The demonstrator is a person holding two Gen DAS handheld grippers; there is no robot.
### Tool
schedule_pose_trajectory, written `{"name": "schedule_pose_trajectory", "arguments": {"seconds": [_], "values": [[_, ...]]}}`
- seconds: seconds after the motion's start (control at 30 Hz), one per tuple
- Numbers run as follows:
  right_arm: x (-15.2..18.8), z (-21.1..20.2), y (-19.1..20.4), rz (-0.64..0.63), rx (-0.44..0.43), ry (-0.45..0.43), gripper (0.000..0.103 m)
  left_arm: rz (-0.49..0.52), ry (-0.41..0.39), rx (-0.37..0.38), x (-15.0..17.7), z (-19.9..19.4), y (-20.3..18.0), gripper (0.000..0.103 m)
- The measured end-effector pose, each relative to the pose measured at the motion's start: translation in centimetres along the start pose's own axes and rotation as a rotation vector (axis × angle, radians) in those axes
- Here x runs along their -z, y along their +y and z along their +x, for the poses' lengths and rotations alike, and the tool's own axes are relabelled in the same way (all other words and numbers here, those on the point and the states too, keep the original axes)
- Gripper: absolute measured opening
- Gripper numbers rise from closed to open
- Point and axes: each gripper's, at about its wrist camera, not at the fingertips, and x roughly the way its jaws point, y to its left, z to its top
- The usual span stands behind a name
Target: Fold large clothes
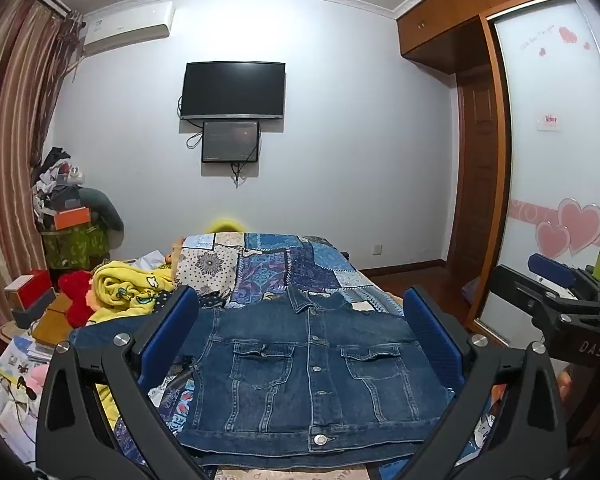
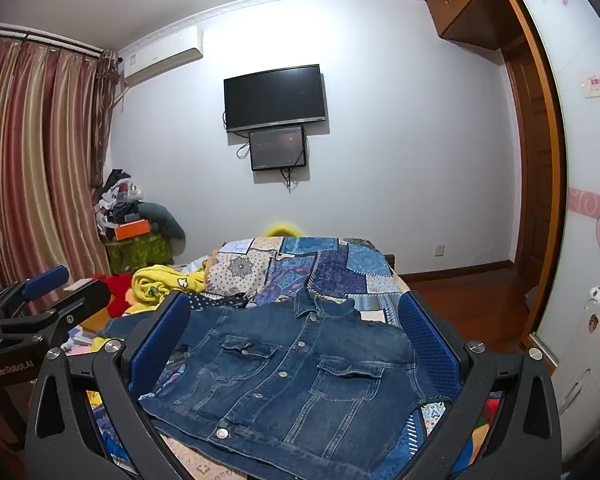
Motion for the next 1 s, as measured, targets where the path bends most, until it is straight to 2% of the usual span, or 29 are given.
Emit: {"name": "schedule_pose_trajectory", "arguments": {"seconds": [0.03,0.27,0.33,1.0], "values": [[0.0,0.0,0.0,-0.001,0.000,0.001,0.103,0.030,-0.009,-0.009,0.0,-0.1,-0.3,0.103],[0.0,0.0,0.3,-0.009,0.005,0.009,0.103,0.022,-0.011,-0.014,0.0,-0.1,0.0,0.103],[0.1,0.3,0.8,-0.014,0.007,0.017,0.103,0.056,-0.014,-0.003,0.0,-0.3,-1.1,0.103],[0.0,0.3,0.4,-0.009,0.004,0.017,0.103,0.054,-0.017,-0.013,0.1,-0.4,-0.8,0.103]]}}
